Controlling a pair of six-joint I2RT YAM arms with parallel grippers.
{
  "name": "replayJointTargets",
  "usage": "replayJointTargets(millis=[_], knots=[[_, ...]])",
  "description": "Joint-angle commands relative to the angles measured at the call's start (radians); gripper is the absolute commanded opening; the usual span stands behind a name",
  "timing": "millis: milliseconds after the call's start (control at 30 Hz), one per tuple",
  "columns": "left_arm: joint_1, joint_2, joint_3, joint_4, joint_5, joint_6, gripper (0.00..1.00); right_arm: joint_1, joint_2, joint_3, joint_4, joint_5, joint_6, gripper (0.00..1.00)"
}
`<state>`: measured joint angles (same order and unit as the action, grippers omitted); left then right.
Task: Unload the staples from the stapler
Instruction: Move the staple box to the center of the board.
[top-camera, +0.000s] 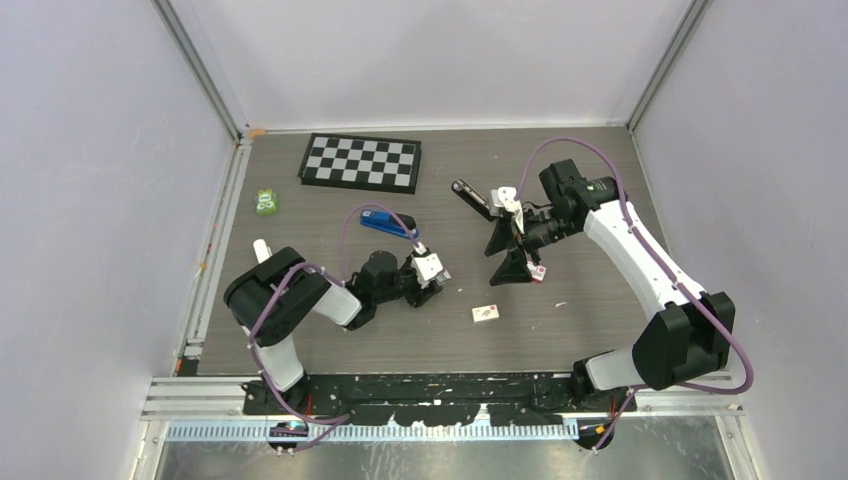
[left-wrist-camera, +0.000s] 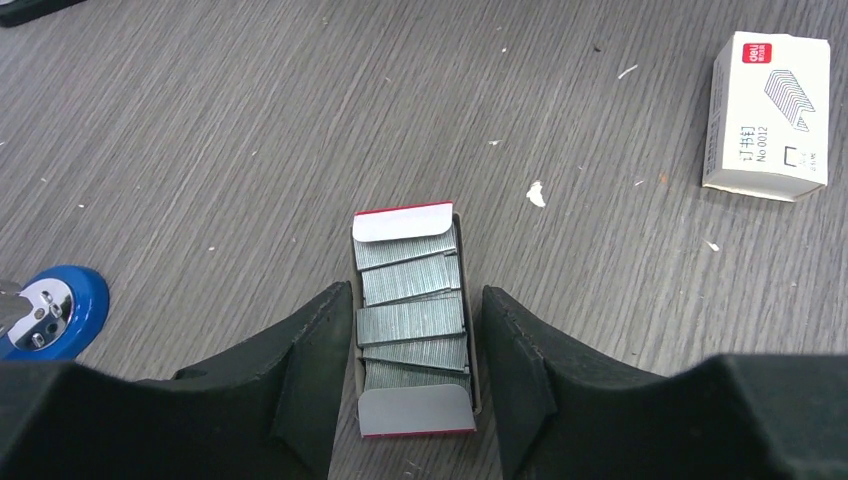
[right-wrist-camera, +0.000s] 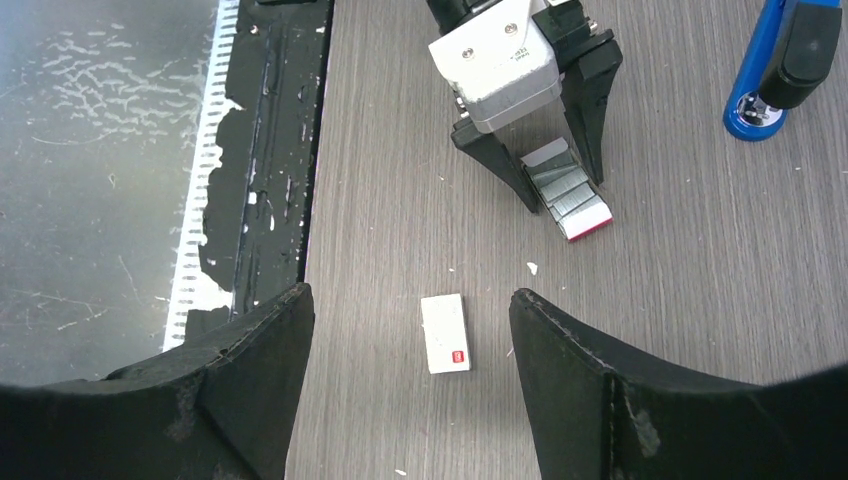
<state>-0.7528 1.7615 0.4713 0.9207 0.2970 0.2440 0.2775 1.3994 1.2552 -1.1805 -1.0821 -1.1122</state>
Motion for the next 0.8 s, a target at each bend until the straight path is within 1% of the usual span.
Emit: replayJointTargets(millis=[0, 233, 300, 367, 467, 567, 767], knots=[[-0.006, 0.010, 0.002, -0.011, -0.022, 0.028, 0.50, -0.008, -0.003, 0.036, -0.015, 0.021, -0.043, 0.76], [-0.016, -0.010, -0.001, -0.035, 0.002, 0.031, 0.37, -0.021, -0.015, 0.029, -0.017, 0.068, -0.067, 0.76], [-0.025, -0.017, -0.005, -0.040, 0.007, 0.032, 0.36, -0.023, -0.016, 0.027, -0.040, 0.102, -0.103, 0.76], [-0.036, -0.026, -0.011, -0.042, 0.013, 0.034, 0.36, -0.026, -0.019, 0.020, -0.069, 0.157, -0.175, 0.76], [-0.058, -0.046, -0.024, -0.049, 0.021, 0.046, 0.36, -0.034, -0.045, -0.037, -0.034, 0.246, -0.235, 0.76], [-0.083, -0.065, -0.042, -0.055, 0.030, 0.048, 0.35, -0.038, -0.077, -0.110, -0.002, 0.314, -0.329, 0.79], [-0.131, -0.079, -0.060, -0.067, 0.032, 0.038, 0.35, -0.101, -0.039, -0.167, 0.050, 0.410, -0.357, 0.81]])
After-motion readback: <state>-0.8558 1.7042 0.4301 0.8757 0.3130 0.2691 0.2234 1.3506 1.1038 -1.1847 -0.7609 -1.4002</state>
